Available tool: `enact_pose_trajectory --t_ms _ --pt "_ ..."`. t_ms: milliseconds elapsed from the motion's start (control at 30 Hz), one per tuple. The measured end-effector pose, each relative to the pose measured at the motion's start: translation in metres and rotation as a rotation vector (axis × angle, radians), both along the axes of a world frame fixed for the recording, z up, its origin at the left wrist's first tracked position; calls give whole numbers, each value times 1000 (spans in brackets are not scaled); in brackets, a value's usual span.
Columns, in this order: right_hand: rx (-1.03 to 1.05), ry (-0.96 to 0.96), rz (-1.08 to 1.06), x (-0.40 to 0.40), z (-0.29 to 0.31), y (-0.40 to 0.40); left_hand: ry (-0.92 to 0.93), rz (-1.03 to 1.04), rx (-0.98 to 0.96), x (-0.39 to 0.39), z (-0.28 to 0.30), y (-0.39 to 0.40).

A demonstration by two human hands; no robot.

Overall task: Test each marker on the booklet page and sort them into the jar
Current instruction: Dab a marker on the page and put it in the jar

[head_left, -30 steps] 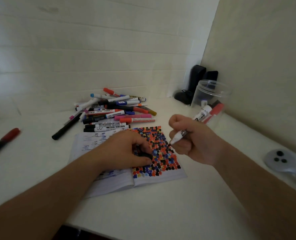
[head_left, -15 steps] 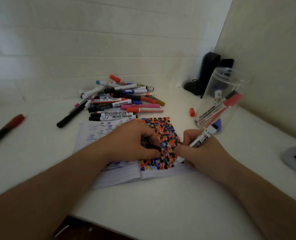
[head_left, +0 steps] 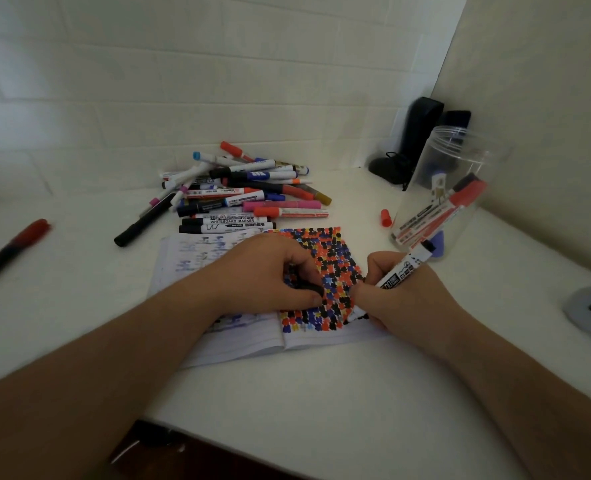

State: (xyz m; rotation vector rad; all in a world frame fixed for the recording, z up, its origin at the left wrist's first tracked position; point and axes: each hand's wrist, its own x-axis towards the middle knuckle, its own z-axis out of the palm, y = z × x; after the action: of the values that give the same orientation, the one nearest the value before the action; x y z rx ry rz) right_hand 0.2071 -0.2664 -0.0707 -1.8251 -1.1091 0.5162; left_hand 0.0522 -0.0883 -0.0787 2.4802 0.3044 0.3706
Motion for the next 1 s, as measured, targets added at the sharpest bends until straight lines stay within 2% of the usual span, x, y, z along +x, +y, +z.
enact_pose_trajectory --t_ms 167,333,533,833,1000 --pt "-6 -57 -11 1 -1 1 4 -7 -1 1 0 0" --pt "15 94 -4 2 1 0 0 -2 7 0 -1 0" --pt "-2 -30 14 0 -2 0 0 8 9 1 -1 0" --pt "4 29 -16 2 -1 0 13 12 3 0 0 0" --pt "0 -23 -2 1 -2 1 12 9 6 0 0 -1"
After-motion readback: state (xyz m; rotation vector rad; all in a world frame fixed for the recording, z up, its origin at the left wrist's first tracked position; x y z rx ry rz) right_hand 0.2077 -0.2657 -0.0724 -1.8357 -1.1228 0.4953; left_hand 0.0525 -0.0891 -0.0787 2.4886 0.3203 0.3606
